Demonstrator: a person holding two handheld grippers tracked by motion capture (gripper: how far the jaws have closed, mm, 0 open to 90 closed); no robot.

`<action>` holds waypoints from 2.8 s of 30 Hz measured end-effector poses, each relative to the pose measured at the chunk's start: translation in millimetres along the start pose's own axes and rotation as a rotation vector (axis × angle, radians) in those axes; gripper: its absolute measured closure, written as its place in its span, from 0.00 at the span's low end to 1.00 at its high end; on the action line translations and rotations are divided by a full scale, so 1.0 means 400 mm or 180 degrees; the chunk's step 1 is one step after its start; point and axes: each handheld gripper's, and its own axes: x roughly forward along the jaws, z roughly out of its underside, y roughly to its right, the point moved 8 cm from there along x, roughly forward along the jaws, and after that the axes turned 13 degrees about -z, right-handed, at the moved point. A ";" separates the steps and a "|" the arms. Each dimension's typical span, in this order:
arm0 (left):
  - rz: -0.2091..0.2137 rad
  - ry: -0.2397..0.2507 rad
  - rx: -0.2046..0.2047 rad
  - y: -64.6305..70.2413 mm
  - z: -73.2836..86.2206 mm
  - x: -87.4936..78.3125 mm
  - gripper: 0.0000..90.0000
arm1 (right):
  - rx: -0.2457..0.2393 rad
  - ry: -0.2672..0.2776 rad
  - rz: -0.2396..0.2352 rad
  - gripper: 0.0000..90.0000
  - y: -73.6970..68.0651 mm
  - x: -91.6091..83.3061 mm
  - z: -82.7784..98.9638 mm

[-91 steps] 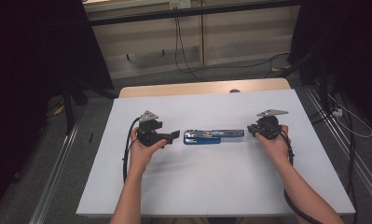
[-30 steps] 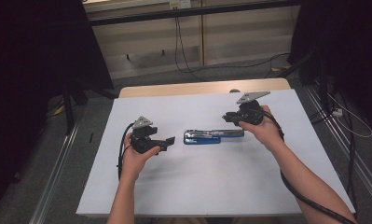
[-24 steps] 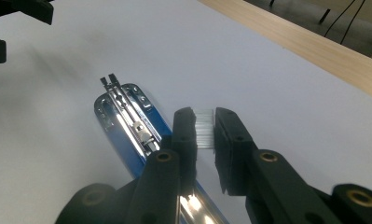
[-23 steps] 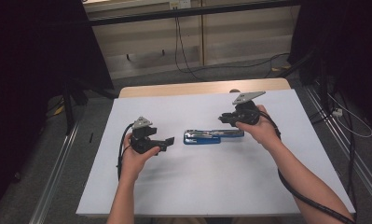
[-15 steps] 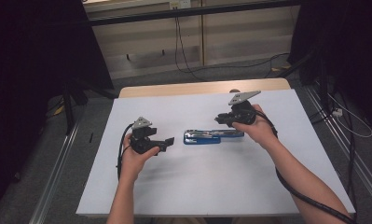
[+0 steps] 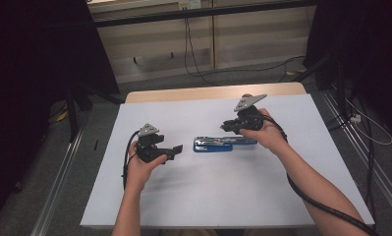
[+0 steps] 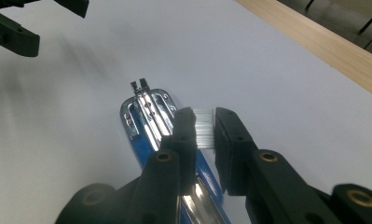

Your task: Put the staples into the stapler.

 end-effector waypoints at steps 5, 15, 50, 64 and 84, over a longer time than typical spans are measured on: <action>0.0001 -0.0010 -0.0004 0.000 0.001 0.000 0.10 | -0.0044 -0.0032 -0.0068 0.88 -0.003 0.014 -0.007; -0.0042 -0.0018 0.0035 -0.001 0.003 -0.002 0.10 | -0.0117 -0.0068 -0.0170 0.88 -0.011 0.034 -0.021; -0.0072 -0.0107 0.0087 -0.006 0.023 -0.003 0.09 | -0.0238 -0.0132 -0.0355 0.88 -0.014 0.080 -0.051; -0.0032 -0.0109 0.0072 -0.003 0.023 -0.003 0.09 | -0.0272 -0.0127 -0.0377 0.88 -0.008 0.079 -0.044; -0.0021 -0.0130 0.0027 -0.008 0.031 -0.003 0.09 | -0.0316 -0.0188 -0.0523 0.88 -0.012 0.113 -0.055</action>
